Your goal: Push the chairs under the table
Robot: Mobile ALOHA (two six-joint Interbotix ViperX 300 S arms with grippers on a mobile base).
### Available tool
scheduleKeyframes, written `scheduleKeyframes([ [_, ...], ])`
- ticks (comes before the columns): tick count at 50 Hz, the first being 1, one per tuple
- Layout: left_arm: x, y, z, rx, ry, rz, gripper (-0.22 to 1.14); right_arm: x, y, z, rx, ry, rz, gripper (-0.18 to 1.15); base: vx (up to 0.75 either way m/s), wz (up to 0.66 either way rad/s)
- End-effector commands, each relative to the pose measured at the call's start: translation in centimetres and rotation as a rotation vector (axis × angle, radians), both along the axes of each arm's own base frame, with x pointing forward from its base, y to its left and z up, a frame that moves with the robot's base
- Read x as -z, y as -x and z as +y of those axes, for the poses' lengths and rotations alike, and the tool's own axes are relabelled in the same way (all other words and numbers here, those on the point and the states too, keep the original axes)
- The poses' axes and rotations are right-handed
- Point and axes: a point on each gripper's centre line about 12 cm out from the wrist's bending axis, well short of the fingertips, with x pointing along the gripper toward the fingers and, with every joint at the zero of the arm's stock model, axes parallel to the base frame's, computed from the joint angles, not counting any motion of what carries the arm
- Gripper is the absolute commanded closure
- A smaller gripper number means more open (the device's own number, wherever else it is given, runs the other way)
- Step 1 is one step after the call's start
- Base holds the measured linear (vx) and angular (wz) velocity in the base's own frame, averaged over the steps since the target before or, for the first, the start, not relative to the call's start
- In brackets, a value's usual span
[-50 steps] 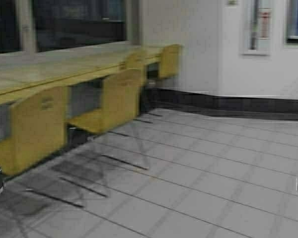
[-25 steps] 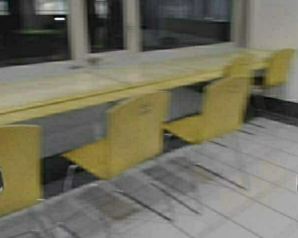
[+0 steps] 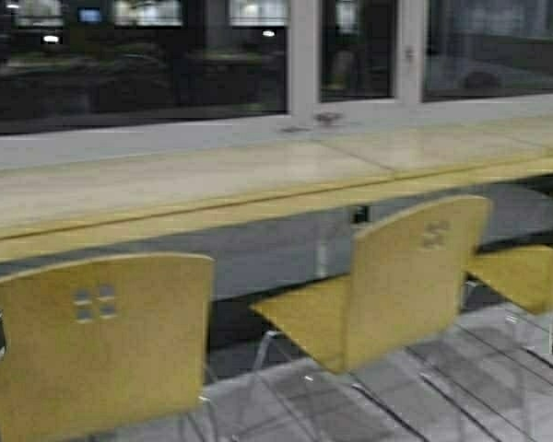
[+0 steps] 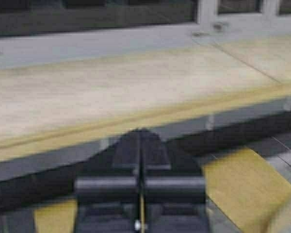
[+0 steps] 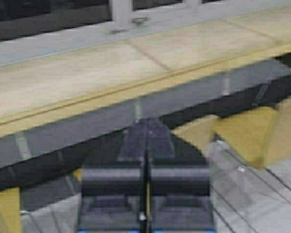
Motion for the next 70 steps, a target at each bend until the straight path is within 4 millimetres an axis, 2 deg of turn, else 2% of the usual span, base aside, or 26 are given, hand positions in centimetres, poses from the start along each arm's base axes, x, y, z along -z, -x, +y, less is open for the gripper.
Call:
scheduleKeyframes([
  [1,-0.1,0.0,0.0,0.002,0.0,-0.006,0.89,-0.4,-0.4,0.0,0.002,0.0,-0.006,0.92,0.36,0.33],
  [9,0.0,0.3,0.0,0.0,0.003,-0.008,0.89,-0.5,-0.5,-0.1,0.003,-0.001,-0.017,0.92,0.32,0.32],
  [26,0.3,-1.0,0.0,0.002,-0.002,0.029,0.89,-0.1,-0.3,0.0,0.002,-0.006,0.002,0.92,0.29,0.43],
  [34,0.6,-0.9,0.0,-0.001,0.005,0.037,0.89,-0.6,-0.4,0.0,0.003,-0.006,0.003,0.92,0.26,0.39],
  [41,0.7,-0.9,0.0,0.001,0.008,0.046,0.89,-0.2,-0.5,0.0,0.002,-0.017,0.026,0.92,0.19,0.11],
  [50,1.3,-0.3,0.0,0.0,0.014,0.08,0.89,0.4,-0.7,0.6,-0.021,-0.117,0.069,0.92,0.18,0.06],
  [54,1.1,-0.4,-0.3,0.01,0.051,0.075,0.86,0.5,-0.7,0.8,-0.025,-0.191,0.083,0.85,0.13,0.04],
  [56,0.9,-0.4,-0.5,0.022,0.086,0.065,0.82,0.4,-0.8,0.8,-0.025,-0.249,0.089,0.75,0.11,0.02],
  [59,1.0,-0.3,-1.4,0.06,0.175,0.067,0.67,0.4,-0.9,1.3,-0.035,-0.374,0.111,0.5,0.09,0.06],
  [61,1.0,-0.2,-2.2,0.092,0.275,0.073,0.52,0.6,-1.0,2.0,-0.054,-0.491,0.139,0.29,0.07,0.06],
  [65,1.0,0.0,-4.4,0.169,0.586,0.119,0.07,1.4,-1.4,3.9,-0.097,-0.694,0.227,-0.08,0.05,0.04],
  [66,1.2,-0.1,-4.9,0.179,0.648,0.135,-0.03,1.7,-1.6,4.4,-0.106,-0.73,0.256,-0.13,0.05,0.05],
  [68,1.4,-0.2,-5.5,0.188,0.758,0.168,-0.18,2.1,-2.1,5.7,-0.122,-0.801,0.322,-0.13,0.05,0.04],
  [70,1.9,-0.5,-5.9,0.175,0.865,0.207,-0.2,2.7,-2.7,7.0,-0.13,-0.85,0.406,-0.09,0.05,0.04],
])
